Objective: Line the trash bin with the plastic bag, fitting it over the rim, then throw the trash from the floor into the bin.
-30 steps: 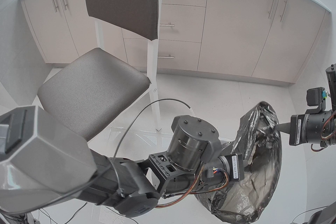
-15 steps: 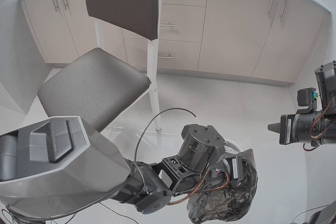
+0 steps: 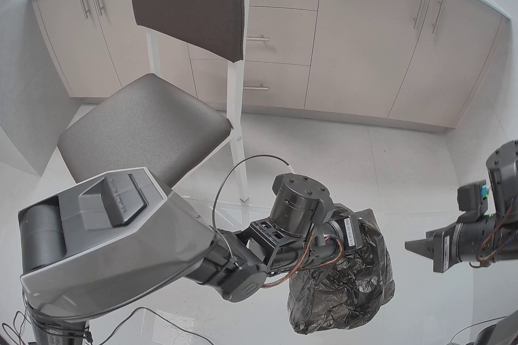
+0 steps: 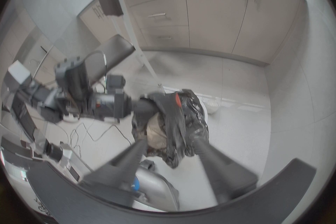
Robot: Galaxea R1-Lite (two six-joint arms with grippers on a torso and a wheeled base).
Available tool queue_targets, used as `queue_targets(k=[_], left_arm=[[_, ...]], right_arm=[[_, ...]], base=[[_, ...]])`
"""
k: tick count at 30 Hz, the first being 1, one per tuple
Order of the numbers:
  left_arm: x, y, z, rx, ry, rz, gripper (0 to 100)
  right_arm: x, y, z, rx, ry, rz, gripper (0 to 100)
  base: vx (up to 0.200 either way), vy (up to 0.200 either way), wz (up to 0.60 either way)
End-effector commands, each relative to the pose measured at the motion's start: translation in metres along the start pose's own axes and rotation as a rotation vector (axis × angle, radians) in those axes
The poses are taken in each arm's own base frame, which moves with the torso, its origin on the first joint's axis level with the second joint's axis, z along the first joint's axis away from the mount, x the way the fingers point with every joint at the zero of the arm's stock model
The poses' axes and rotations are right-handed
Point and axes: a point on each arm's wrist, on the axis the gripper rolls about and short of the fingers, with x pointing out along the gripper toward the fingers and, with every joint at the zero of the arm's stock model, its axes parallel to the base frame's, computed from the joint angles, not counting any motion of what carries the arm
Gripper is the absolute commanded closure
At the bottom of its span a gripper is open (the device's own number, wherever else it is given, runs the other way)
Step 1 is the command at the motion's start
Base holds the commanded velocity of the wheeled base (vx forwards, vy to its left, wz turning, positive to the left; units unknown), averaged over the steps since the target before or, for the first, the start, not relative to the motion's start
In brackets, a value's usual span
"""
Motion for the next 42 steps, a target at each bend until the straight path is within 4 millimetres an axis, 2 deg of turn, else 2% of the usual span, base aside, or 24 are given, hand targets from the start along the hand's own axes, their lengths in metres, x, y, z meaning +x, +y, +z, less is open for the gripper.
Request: queue_targets(k=[1,4,6,7,10,11,14,17,22,28,38,42], left_arm=[[0.005,0.013,0.012,-0.018,-0.045,0.033,100],[0.003,0.012,0.015,-0.031,-0.054,0.030,100],[0.003,0.012,0.015,-0.034,-0.054,0.030,100],[0.003,0.008,0.018,-0.050,-0.064,0.018,100],[0.003,0.008,0.018,-0.050,-0.064,0.018,100],[0.003,0.007,0.020,-0.051,-0.079,0.021,100],[0.004,0.008,0.020,-0.053,-0.078,0.023,100],[0.004,0.014,0.024,-0.058,-0.088,0.033,100],[0.001,0.020,0.031,-0.065,-0.106,0.044,100],[0.004,0.027,0.030,-0.071,-0.104,0.057,100],[0.006,0.046,0.033,-0.077,-0.114,0.089,100],[0.009,0.063,0.041,-0.091,-0.132,0.113,100]], right_arm=[[-0.002,-0.007,-0.040,-0.061,0.093,0.022,0],[0.005,-0.009,-0.059,-0.077,0.144,0.055,0],[0.006,-0.009,-0.060,-0.075,0.144,0.058,0],[0.021,-0.008,-0.068,-0.065,0.129,0.068,0],[0.021,-0.008,-0.068,-0.065,0.129,0.068,0],[0.053,-0.007,-0.071,-0.035,0.138,0.037,0],[0.071,-0.003,-0.072,-0.033,0.155,0.036,0],[0.099,0.003,-0.076,-0.041,0.194,0.024,0],[0.124,0.007,-0.083,-0.046,0.218,0.010,0],[0.137,0.005,-0.083,-0.031,0.221,-0.013,0],[0.146,-0.005,-0.057,0.026,0.141,-0.044,0],[0.155,-0.004,-0.045,0.040,0.107,-0.052,0]], base=[[0.000,0.000,0.00],[0.000,0.000,0.00],[0.000,0.000,0.00],[0.000,0.000,0.00],[0.000,0.000,0.00],[0.000,0.000,0.00],[0.000,0.000,0.00],[0.000,0.000,0.00],[0.000,0.000,0.00],[0.000,0.000,0.00],[0.000,0.000,0.00],[0.000,0.000,0.00]])
